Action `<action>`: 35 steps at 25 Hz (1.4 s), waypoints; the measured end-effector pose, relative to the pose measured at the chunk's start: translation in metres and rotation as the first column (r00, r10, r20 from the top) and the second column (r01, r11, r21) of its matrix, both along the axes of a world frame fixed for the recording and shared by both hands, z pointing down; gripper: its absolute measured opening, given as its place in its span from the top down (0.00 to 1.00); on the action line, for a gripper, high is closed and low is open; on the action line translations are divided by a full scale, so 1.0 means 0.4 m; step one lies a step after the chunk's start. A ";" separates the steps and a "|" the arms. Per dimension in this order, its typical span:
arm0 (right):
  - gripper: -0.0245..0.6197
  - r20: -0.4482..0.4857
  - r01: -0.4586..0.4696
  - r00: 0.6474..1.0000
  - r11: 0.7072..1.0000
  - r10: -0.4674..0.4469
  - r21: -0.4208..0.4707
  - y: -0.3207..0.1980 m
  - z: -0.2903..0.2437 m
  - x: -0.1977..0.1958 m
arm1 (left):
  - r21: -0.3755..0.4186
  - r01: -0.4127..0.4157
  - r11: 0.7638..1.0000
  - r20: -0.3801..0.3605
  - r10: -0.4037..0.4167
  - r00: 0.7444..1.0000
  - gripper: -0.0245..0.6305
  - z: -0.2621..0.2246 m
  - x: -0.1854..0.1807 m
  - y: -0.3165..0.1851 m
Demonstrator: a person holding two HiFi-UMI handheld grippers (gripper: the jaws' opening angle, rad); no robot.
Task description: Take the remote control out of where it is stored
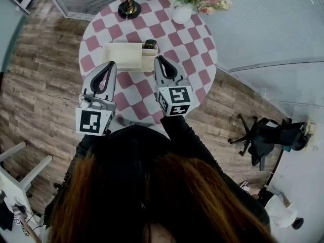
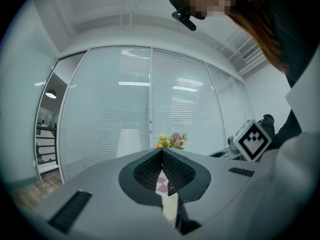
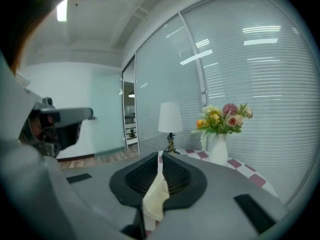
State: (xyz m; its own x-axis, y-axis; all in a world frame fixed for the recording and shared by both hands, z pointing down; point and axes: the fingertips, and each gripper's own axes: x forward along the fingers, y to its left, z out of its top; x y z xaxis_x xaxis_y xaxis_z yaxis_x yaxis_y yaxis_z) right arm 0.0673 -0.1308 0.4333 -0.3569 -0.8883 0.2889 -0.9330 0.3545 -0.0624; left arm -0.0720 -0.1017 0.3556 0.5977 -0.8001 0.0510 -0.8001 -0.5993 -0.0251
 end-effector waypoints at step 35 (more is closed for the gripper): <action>0.62 -0.074 -0.338 0.941 0.914 0.330 -0.223 -0.263 0.357 0.007 | -0.037 0.100 0.994 0.045 -0.098 0.994 0.95 0.027 -0.132 0.042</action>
